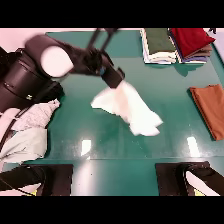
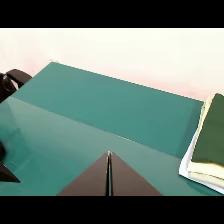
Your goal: Fold the shirts.
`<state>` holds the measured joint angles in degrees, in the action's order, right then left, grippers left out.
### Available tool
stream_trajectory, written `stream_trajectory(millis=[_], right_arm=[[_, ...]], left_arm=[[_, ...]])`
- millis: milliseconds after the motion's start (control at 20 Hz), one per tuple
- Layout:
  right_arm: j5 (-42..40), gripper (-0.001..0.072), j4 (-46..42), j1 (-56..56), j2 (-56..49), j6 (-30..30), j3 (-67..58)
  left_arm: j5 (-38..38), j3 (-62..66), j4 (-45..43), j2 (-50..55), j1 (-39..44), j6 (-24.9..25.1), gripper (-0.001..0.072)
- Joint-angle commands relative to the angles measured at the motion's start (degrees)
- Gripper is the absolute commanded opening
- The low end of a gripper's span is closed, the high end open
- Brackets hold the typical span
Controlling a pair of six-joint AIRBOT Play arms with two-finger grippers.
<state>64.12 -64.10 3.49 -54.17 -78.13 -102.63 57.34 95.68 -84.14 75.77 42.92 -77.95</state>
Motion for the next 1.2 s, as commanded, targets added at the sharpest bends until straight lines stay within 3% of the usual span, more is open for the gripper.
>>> stream_trajectory(millis=[0, 150, 350, 600, 750, 900, 1150], right_arm=[[2.7, 0.0019, -0.3, -0.2, 0.1, -0.1, -1.3], [4.5, 0.0019, -0.3, -0.2, 0.1, -0.1, -1.3], [5.1, 0.0018, -0.2, -0.2, 0.1, -0.1, -1.2], [5.1, 0.0019, 0.1, -0.2, -1.1, -0.1, -1.2], [5.4, 0.0019, 0.2, 0.1, -2.4, -0.6, -1.2], [6.9, 0.0019, 0.0, 1.4, -3.8, -1.0, -1.2], [7.5, 0.0019, 0.0, 3.9, -5.5, -1.0, -1.2]], left_arm=[[-0.9, -4.4, -1.2, -0.4, -2.0, -4.9, 0.0608], [1.2, -6.3, 1.2, -0.1, -14.2, -13.4, 0.0608], [-0.9, -19.8, 15.8, 0.5, -23.1, -13.5, 0.0608], [-12.3, -36.2, 27.3, 3.3, -18.6, -11.4, 0.0608], [-17.4, -36.9, 32.9, 7.8, -13.6, -10.7, 0.0609], [-24.4, -36.7, 42.8, 10.6, -9.8, -5.9, 0.0608], [-27.3, -35.1, 44.5, 13.7, -7.9, -5.8, 0.0608]])
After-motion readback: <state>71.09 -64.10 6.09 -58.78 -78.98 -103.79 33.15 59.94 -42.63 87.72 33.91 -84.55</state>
